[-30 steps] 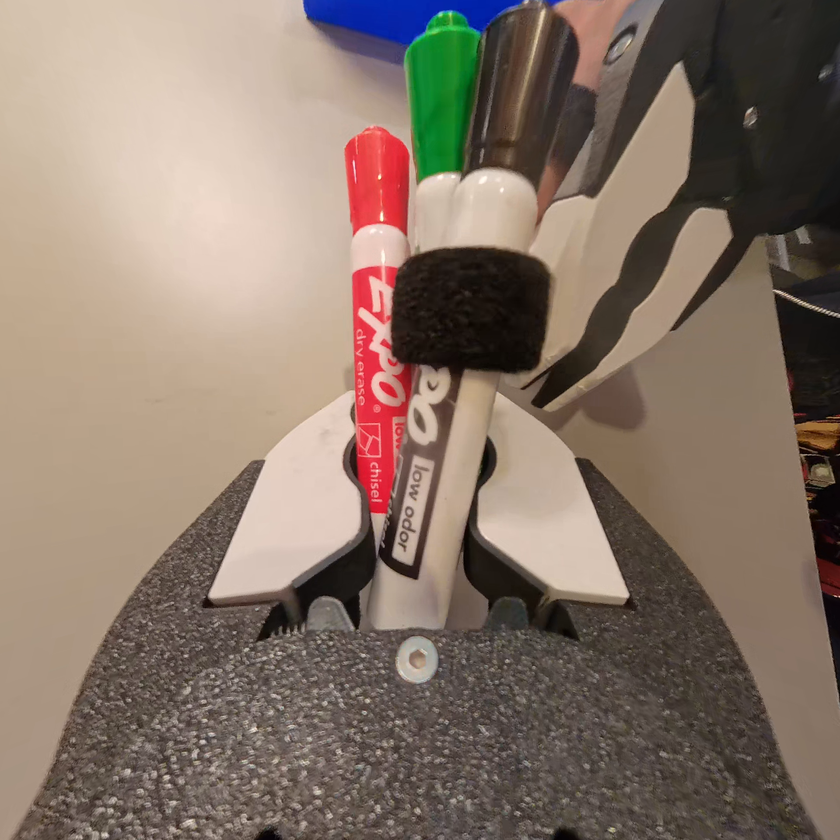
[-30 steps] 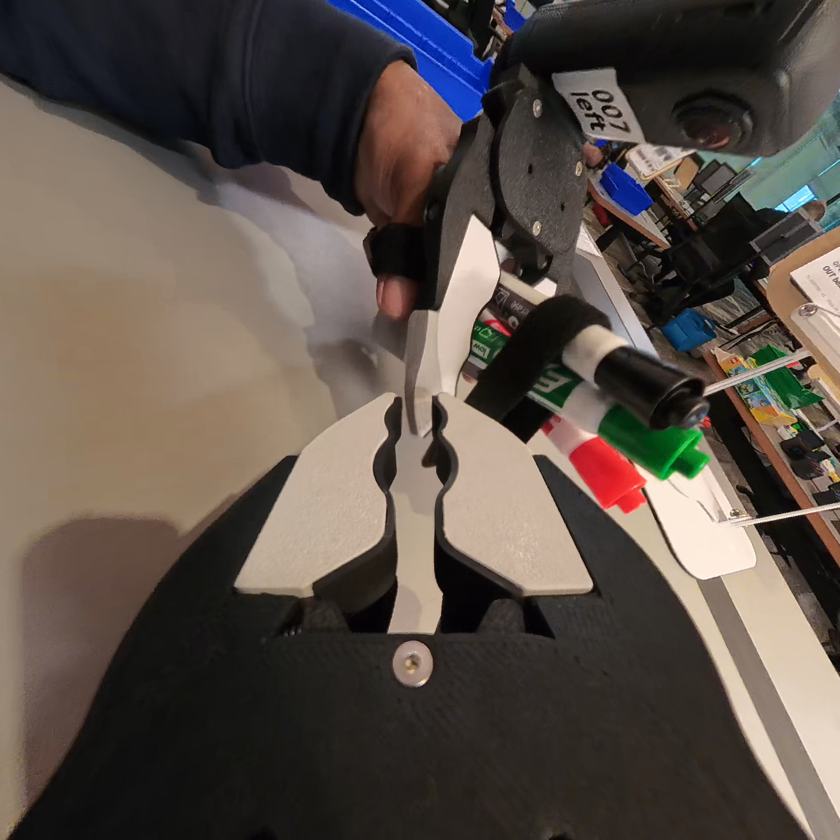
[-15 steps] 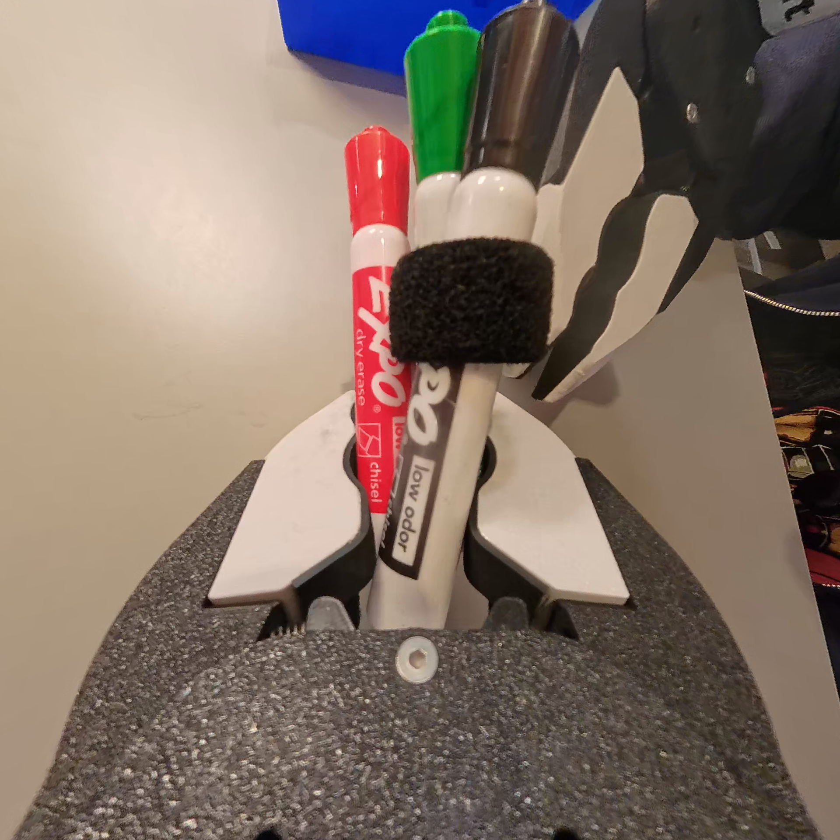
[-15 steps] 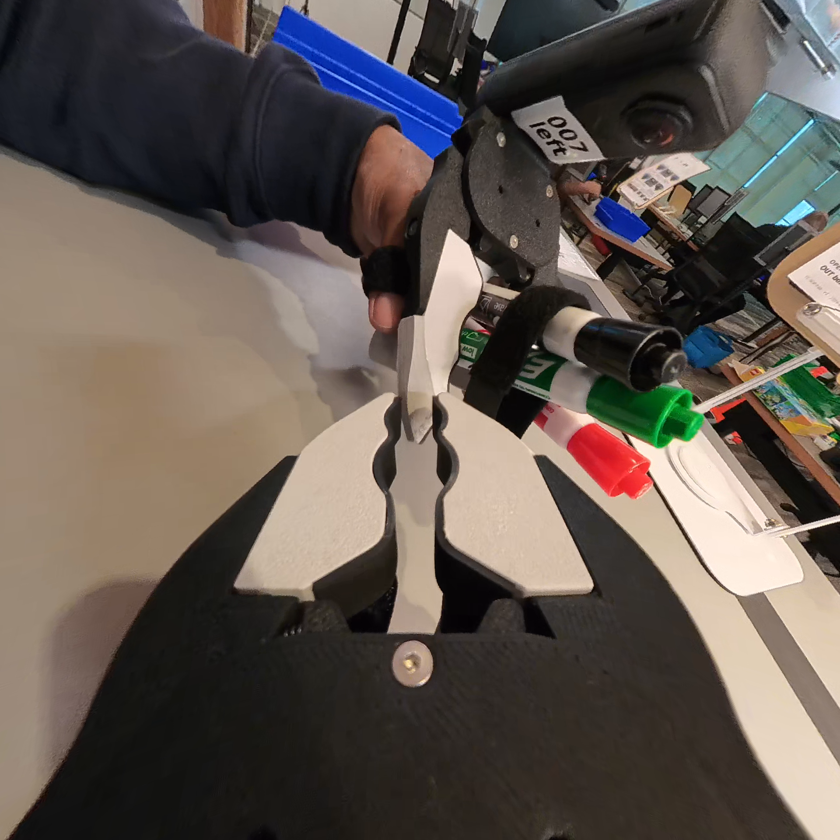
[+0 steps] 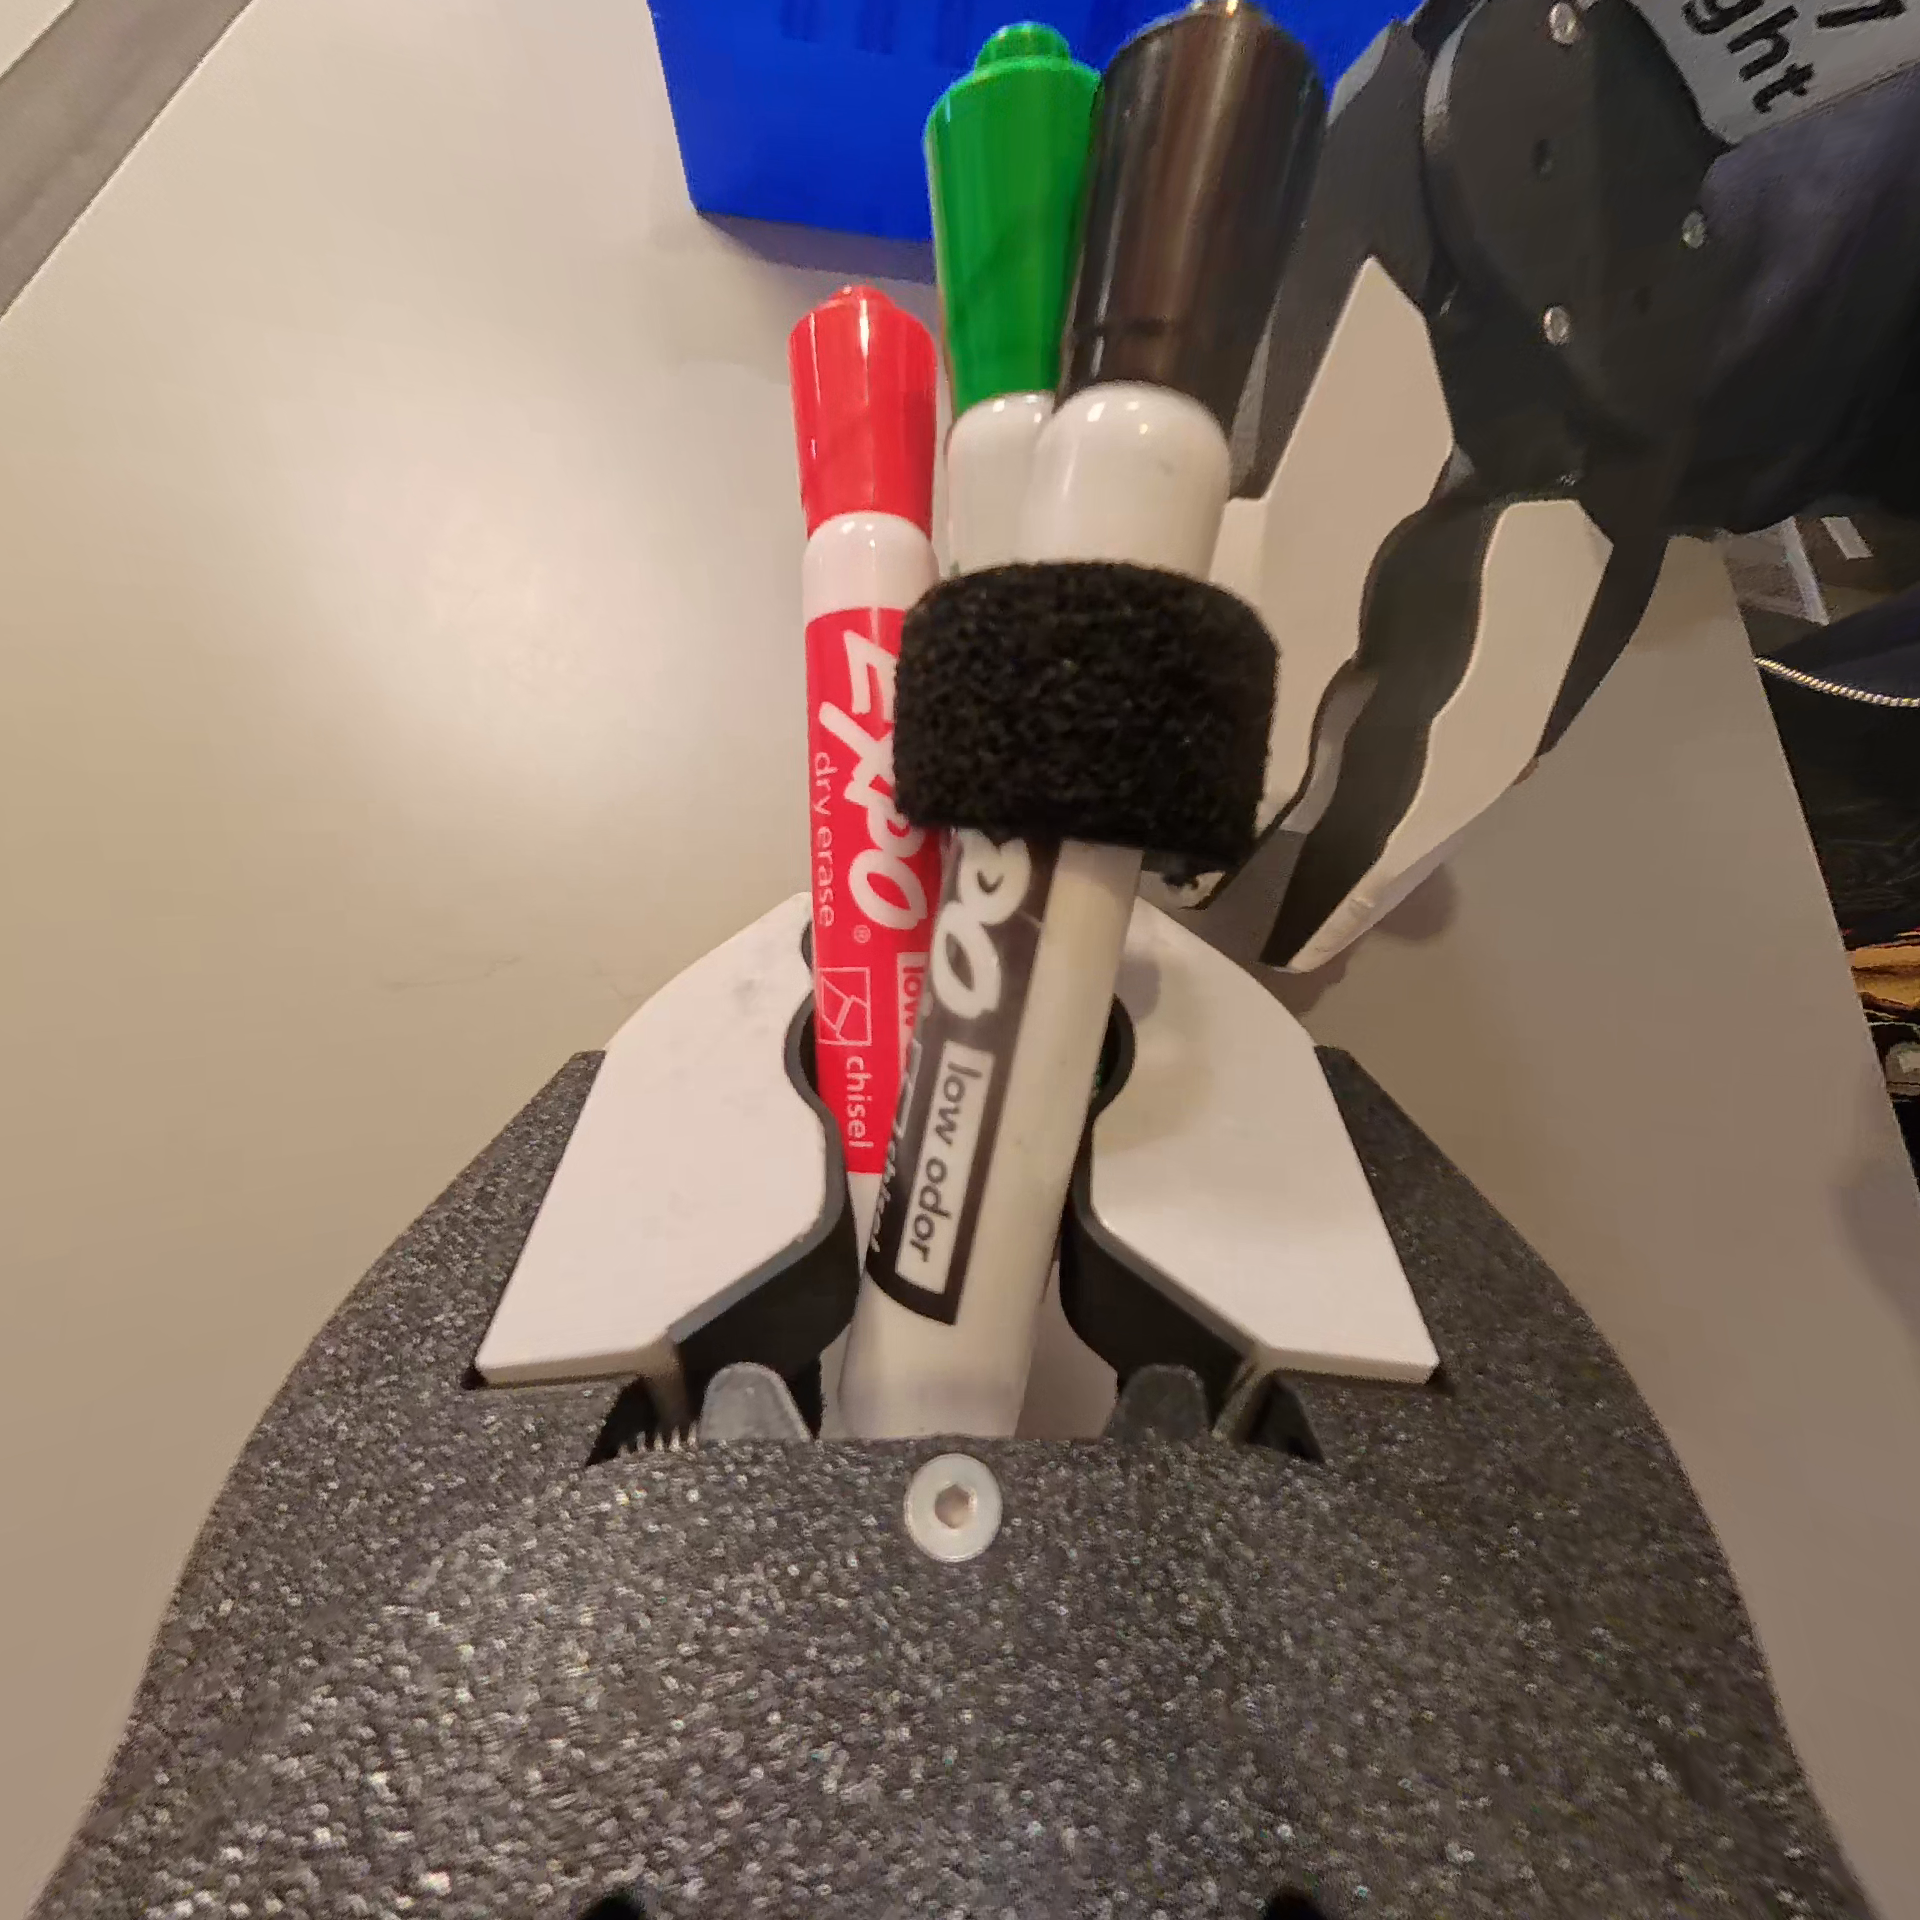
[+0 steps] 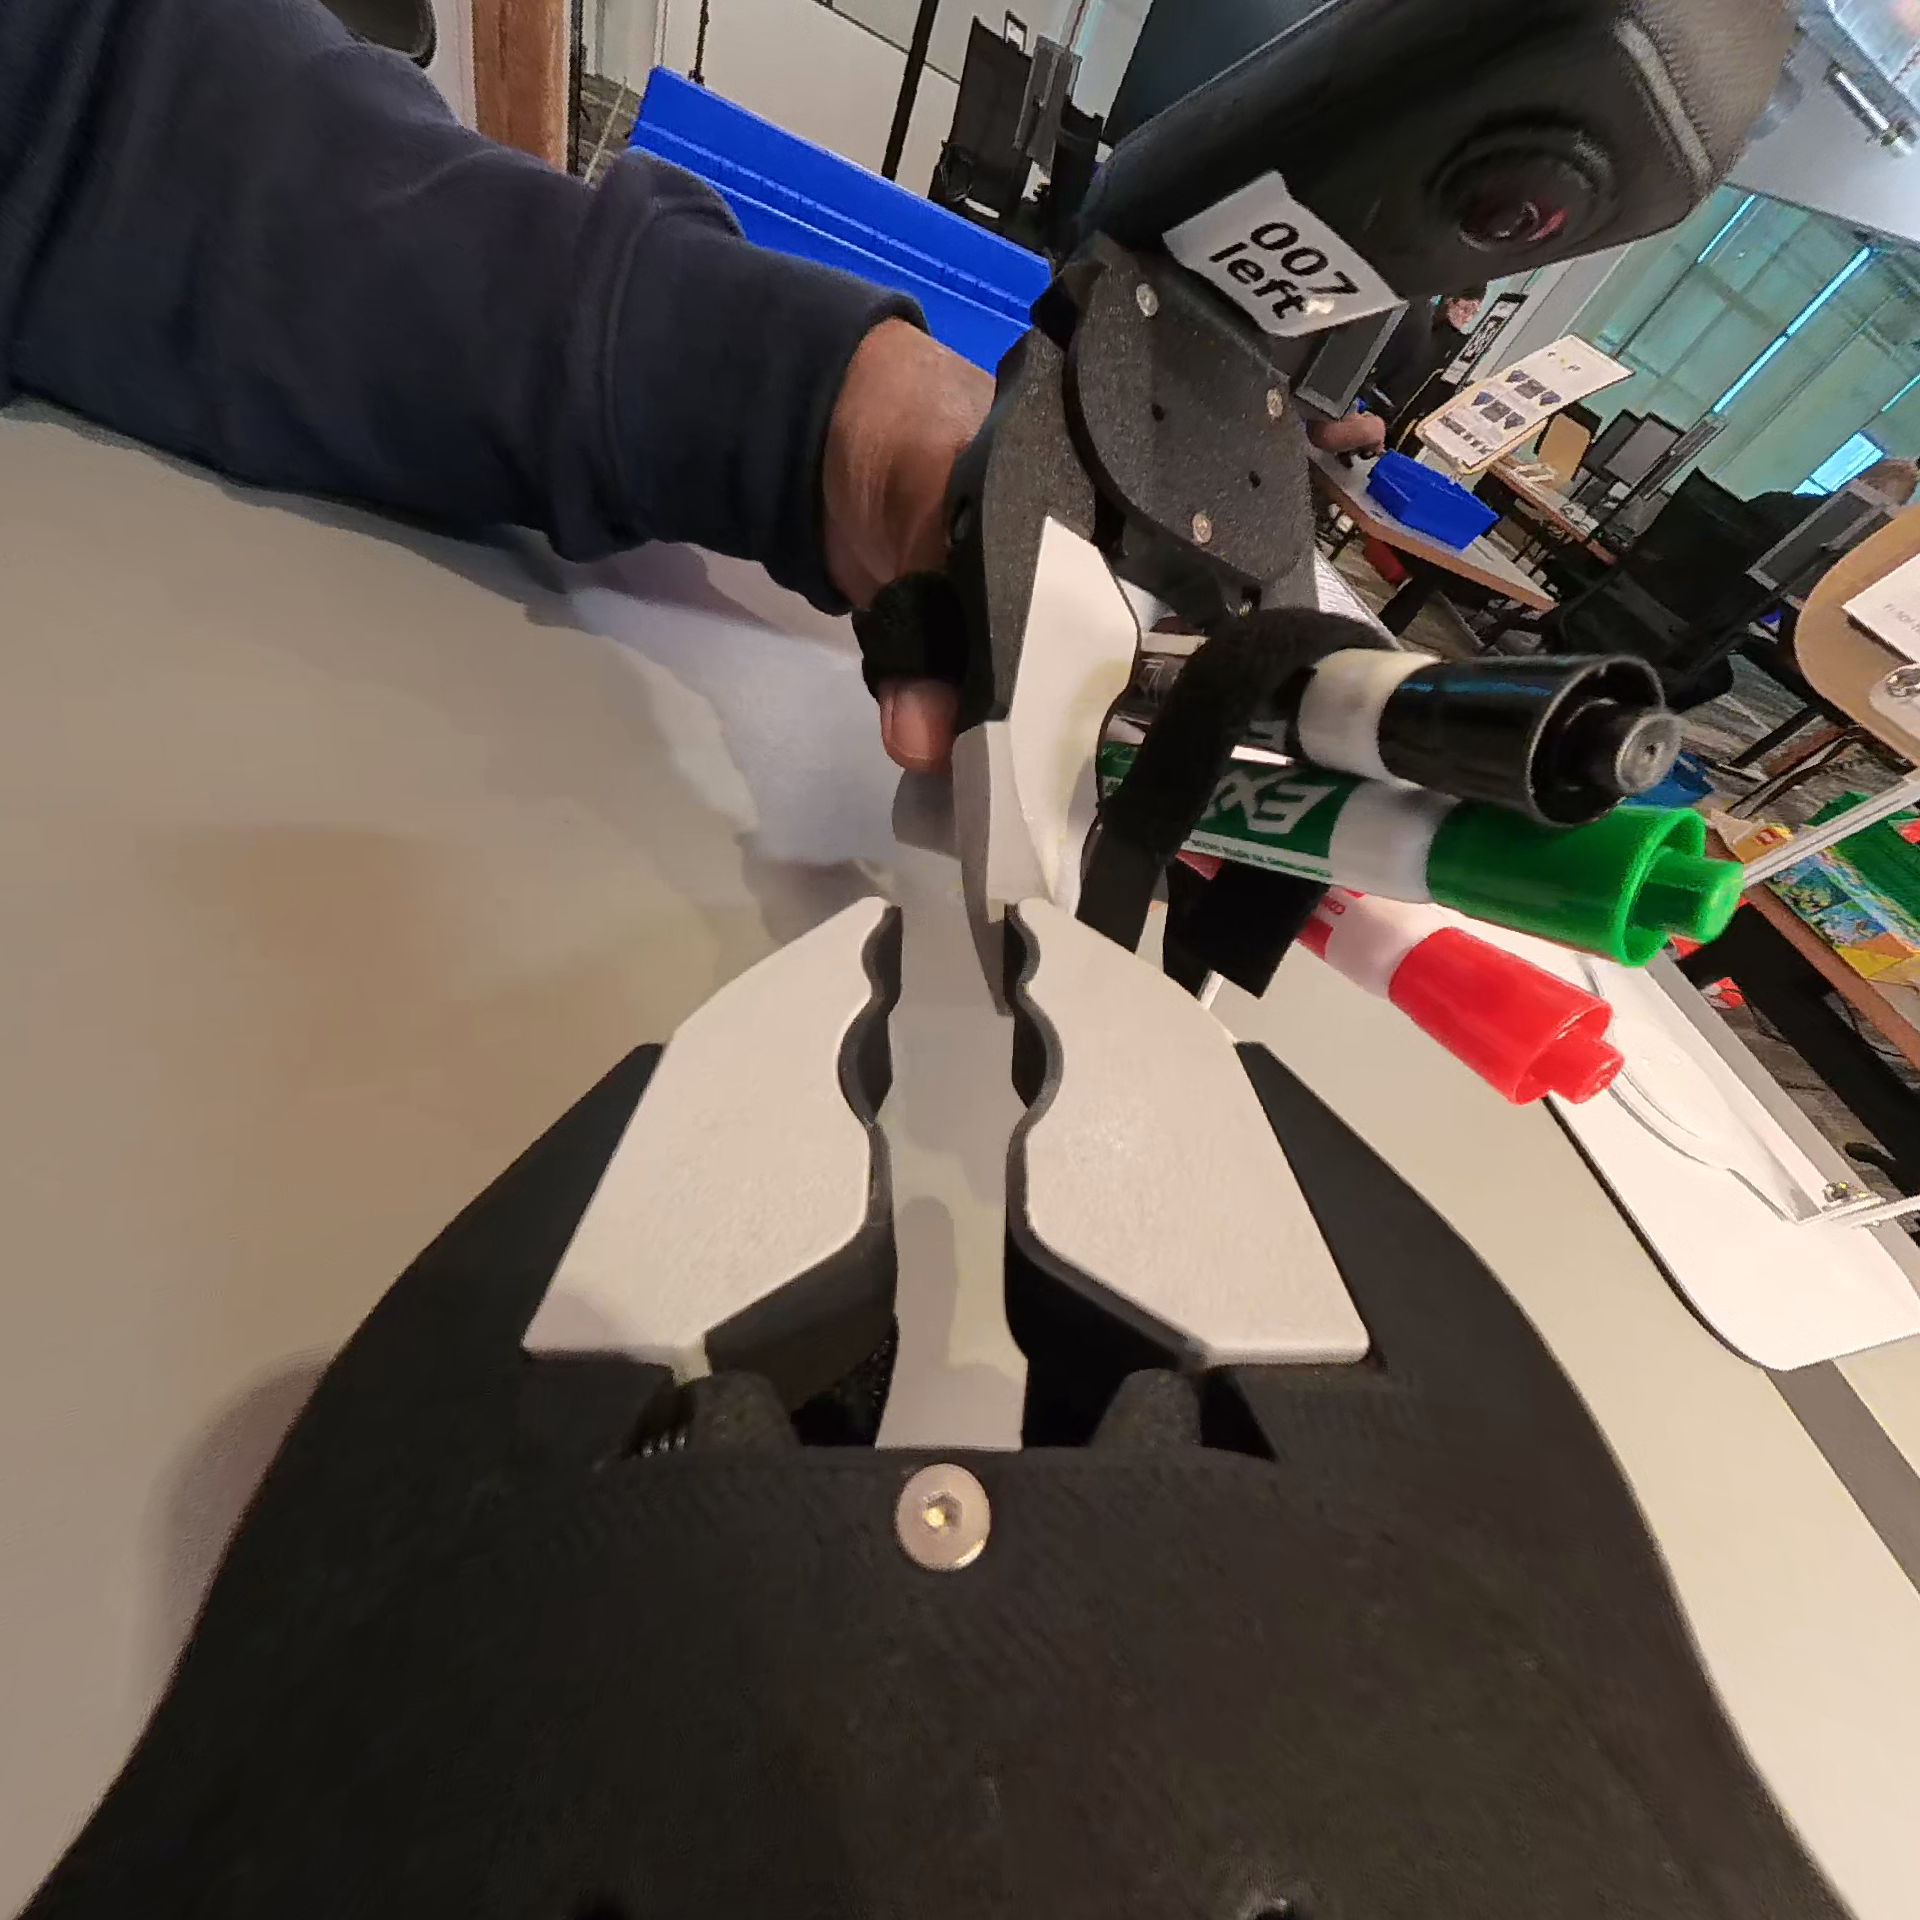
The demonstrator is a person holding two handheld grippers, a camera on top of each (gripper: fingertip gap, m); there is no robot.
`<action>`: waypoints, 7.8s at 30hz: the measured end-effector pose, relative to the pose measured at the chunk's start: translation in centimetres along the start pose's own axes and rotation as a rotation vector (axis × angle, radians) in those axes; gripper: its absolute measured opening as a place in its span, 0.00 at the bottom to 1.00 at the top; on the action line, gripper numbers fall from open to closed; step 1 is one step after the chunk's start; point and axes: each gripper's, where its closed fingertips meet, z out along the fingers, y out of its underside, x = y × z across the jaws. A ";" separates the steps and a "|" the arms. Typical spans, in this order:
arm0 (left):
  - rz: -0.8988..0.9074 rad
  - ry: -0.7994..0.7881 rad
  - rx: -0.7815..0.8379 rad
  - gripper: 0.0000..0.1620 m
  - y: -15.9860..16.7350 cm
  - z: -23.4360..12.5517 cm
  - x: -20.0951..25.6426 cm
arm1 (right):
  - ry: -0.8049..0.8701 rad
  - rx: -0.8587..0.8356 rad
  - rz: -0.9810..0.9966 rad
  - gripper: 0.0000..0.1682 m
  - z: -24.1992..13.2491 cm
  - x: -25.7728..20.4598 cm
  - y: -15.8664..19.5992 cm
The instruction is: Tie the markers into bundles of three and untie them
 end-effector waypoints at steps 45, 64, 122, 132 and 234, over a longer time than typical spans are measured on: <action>0.004 -0.124 0.093 0.28 -2.0 -0.1 -0.7 | 0.225 0.226 0.481 0.15 -1.7 2.9 -2.0; 0.010 -0.127 0.093 0.28 -1.9 0.2 -0.7 | 0.429 0.200 0.549 0.20 -3.0 5.2 -0.6; 0.033 0.382 0.288 0.28 -2.8 -1.0 5.9 | 0.184 0.269 0.290 0.01 -3.1 3.2 -2.9; 0.030 0.345 0.263 0.27 -2.4 -0.5 5.4 | 0.182 0.260 0.327 0.01 -2.8 3.1 -2.6; 0.375 -0.253 -0.103 0.28 3.3 1.2 -2.2 | 0.325 -0.128 -0.252 0.28 -4.0 6.4 5.1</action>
